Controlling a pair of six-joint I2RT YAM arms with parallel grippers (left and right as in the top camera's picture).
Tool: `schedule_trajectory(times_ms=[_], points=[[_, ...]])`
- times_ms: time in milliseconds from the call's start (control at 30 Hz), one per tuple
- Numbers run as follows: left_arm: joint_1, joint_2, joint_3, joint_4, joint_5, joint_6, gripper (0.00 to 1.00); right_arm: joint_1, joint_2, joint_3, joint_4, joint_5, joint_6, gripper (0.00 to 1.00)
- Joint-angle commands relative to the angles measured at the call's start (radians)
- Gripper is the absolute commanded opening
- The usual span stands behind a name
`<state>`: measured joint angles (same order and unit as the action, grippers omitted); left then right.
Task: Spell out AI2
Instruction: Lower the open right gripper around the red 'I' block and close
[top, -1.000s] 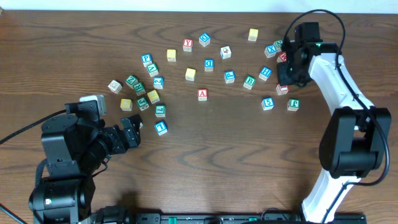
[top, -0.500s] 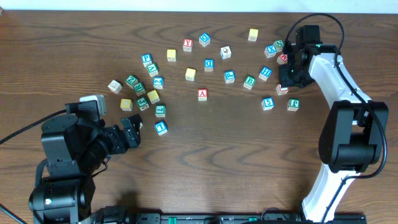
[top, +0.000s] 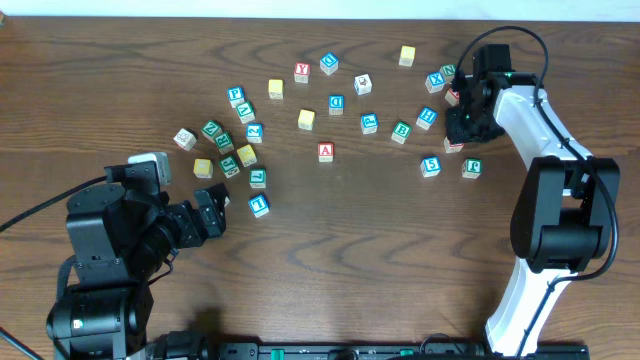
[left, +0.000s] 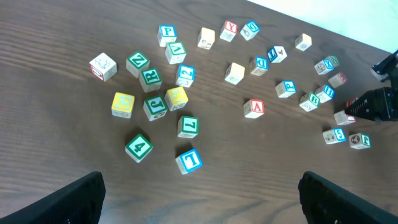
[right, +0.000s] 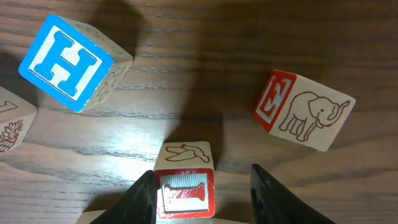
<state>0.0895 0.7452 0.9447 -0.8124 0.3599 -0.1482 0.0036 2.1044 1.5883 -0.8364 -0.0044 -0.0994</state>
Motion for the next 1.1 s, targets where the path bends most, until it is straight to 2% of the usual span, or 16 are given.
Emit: schedule_trajectory(times_ms=[0,367,1067], points=[[-0.001,-0.001,0.014,-0.003,-0.01,0.021,0.98,-0.002,0.015,0.016,0.002,-0.013,-0.01,0.44],[-0.001,-0.001,0.014,-0.003,-0.01,0.021,0.98,-0.001,0.014,0.034,-0.025,-0.05,-0.014,0.47],[-0.001,-0.001,0.014,-0.003,-0.01,0.021,0.98,-0.007,0.033,0.014,-0.019,-0.051,-0.022,0.42]])
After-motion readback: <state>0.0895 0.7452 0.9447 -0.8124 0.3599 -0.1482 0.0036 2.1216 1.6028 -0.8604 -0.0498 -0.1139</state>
